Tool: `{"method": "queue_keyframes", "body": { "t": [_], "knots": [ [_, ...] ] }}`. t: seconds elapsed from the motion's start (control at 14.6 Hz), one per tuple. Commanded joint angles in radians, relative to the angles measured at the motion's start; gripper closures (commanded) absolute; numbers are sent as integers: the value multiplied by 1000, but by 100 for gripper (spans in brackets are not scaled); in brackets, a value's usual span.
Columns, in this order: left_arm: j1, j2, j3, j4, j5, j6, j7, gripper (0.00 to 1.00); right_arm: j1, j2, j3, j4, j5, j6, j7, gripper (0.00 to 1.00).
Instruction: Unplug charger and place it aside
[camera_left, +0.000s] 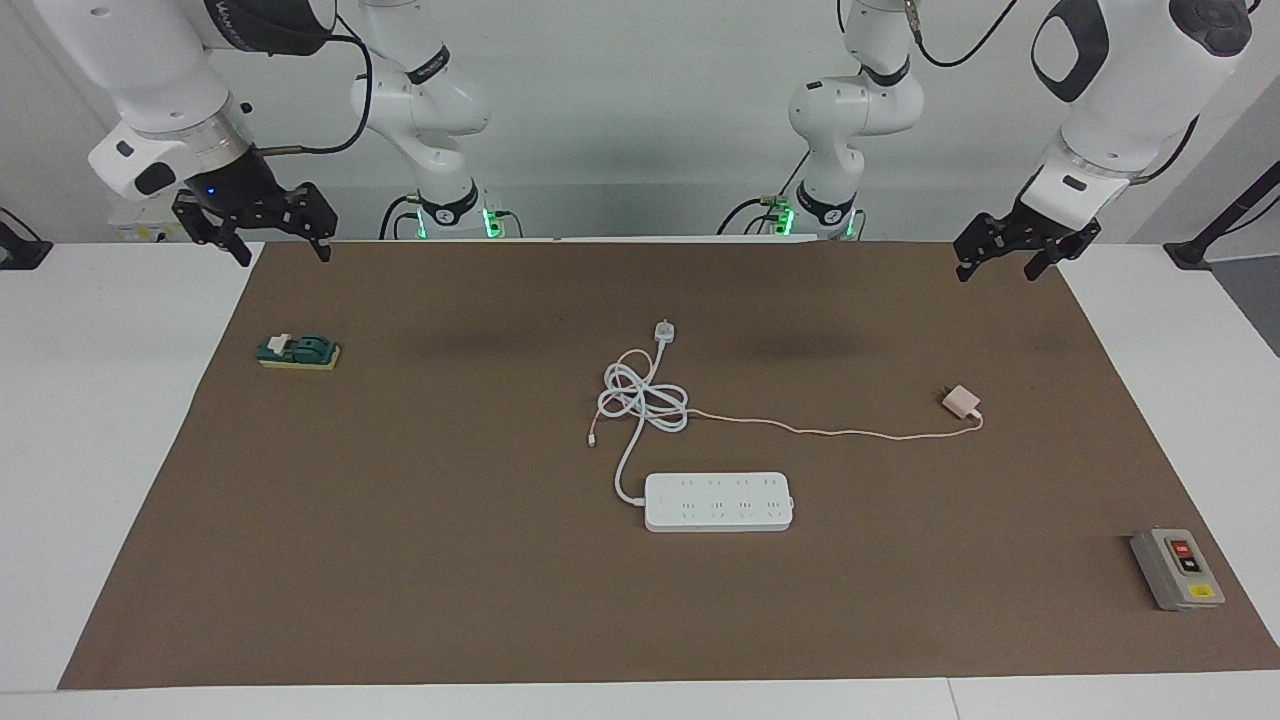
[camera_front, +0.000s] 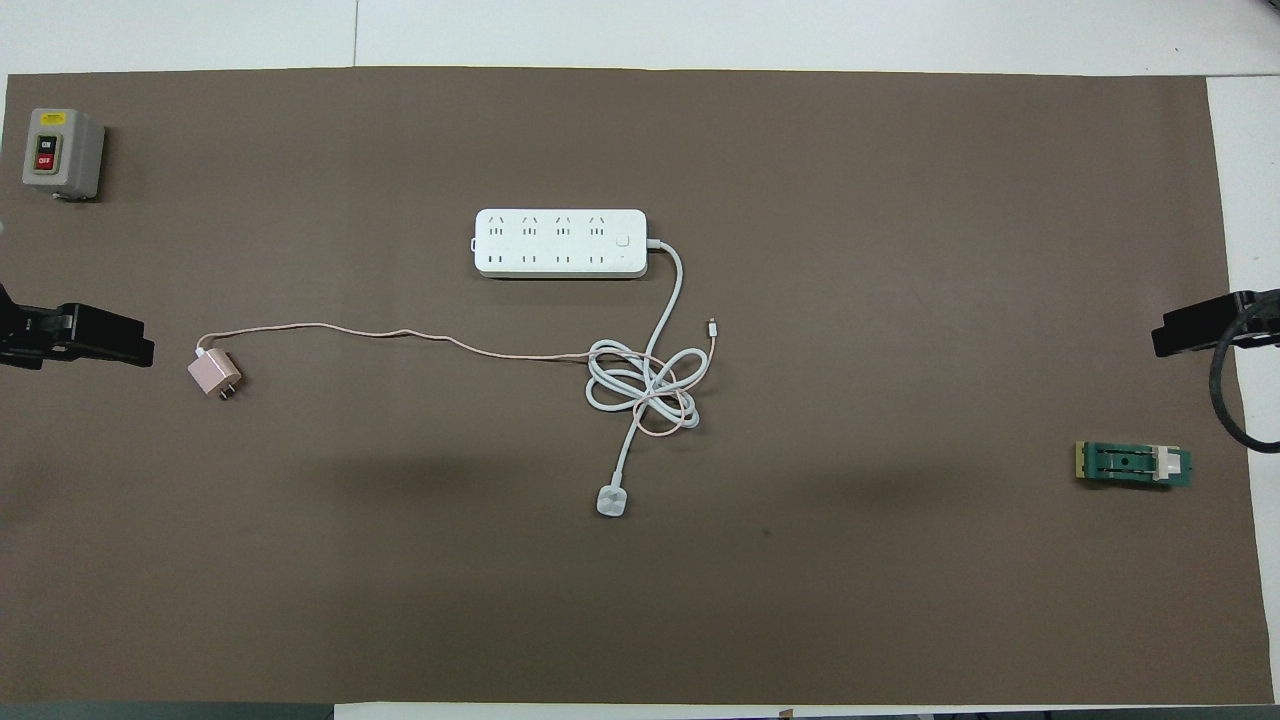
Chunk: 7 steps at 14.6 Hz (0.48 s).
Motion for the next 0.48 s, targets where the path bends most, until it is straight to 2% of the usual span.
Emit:
{"method": "queue_keyframes", "body": {
  "t": [0.0, 0.41],
  "knots": [
    [-3, -5, 5, 1, 13, -14, 15, 0, -1, -20, 8, -24, -10, -2, 23, 0],
    [-11, -3, 5, 18, 11, -14, 15, 0, -1, -20, 8, -23, -10, -1, 23, 0]
  ]
}}
